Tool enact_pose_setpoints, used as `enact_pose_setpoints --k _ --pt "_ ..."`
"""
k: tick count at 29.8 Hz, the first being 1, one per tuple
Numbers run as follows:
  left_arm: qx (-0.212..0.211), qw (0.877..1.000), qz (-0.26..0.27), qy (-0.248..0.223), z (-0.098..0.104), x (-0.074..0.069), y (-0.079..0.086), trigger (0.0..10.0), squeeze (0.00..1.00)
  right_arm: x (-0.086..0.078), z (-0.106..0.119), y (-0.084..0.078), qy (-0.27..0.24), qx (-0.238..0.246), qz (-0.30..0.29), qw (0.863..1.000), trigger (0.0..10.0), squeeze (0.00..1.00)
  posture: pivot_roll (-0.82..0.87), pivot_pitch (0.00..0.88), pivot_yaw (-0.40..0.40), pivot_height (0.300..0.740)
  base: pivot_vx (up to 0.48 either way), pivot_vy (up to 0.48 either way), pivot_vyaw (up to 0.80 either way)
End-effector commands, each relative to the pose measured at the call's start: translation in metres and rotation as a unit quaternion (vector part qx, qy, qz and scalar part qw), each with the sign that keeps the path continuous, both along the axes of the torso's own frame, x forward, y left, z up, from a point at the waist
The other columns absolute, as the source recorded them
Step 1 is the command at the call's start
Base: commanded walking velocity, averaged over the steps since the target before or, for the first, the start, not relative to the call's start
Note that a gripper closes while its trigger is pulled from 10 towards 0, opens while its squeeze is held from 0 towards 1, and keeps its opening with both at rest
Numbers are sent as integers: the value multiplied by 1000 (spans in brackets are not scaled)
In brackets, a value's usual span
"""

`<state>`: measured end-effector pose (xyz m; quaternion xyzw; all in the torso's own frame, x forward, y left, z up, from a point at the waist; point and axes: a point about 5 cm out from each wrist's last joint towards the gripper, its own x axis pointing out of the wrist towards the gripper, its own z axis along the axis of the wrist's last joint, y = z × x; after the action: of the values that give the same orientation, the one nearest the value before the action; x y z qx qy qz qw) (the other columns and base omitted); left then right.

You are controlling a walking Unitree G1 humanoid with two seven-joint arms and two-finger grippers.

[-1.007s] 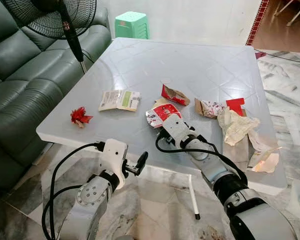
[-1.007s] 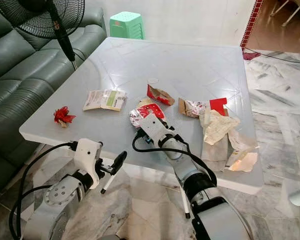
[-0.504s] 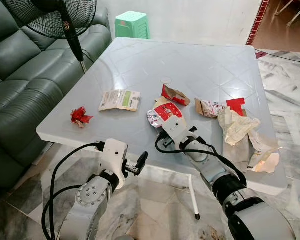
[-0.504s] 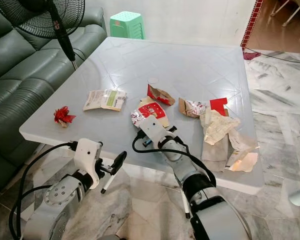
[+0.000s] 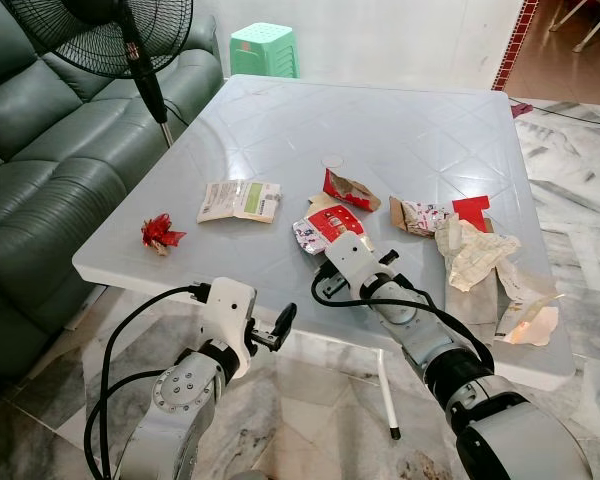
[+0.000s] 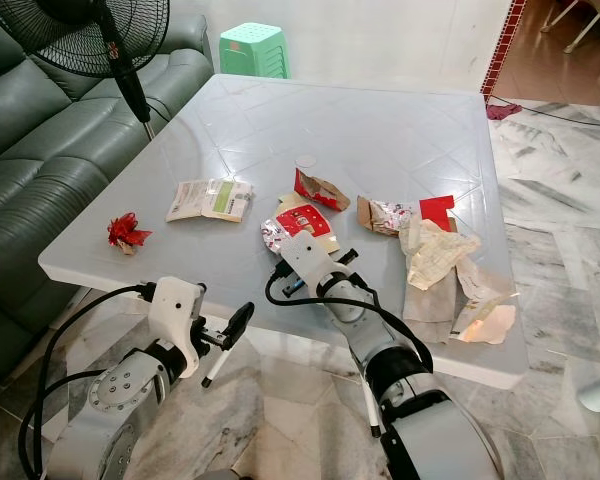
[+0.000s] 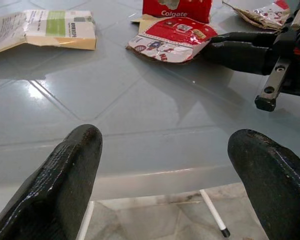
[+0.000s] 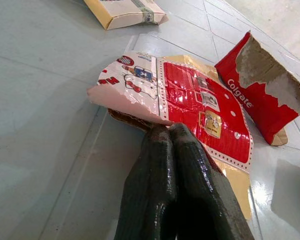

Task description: Picking trash to rubbish bin

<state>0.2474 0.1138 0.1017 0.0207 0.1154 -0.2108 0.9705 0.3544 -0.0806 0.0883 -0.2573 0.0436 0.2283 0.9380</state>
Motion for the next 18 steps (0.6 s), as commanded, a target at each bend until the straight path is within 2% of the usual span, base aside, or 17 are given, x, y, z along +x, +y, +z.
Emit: enact_pose_setpoints --k 1,5,8,9,11,18 --pt "2 1000 -3 -5 2 1 -1 10000 0 4 7 1 -9 6 0 1000 0 0 123 43 1 740 0 0 0" --pt "2 1000 -3 -6 2 1 -1 10000 0 5 12 1 -21 23 -3 1000 0 0 123 43 1 740 0 0 0" --pt "3 1000 -3 -6 2 2 -1 10000 0 8 21 1 -32 76 -15 996 0 0 122 38 4 740 0 0 0" --pt "3 1000 -3 -6 2 2 -1 10000 0 8 21 1 -32 76 -15 996 0 0 122 38 4 740 0 0 0" --pt "3 1000 -3 -7 2 2 -1 10000 0 13 35 -3 -34 165 -37 985 0 0 121 37 5 740 0 0 0" --pt "8 1000 7 -15 3 5 2 10000 0 17 47 -12 -19 259 -54 964 0 0 119 35 7 740 0 0 0"
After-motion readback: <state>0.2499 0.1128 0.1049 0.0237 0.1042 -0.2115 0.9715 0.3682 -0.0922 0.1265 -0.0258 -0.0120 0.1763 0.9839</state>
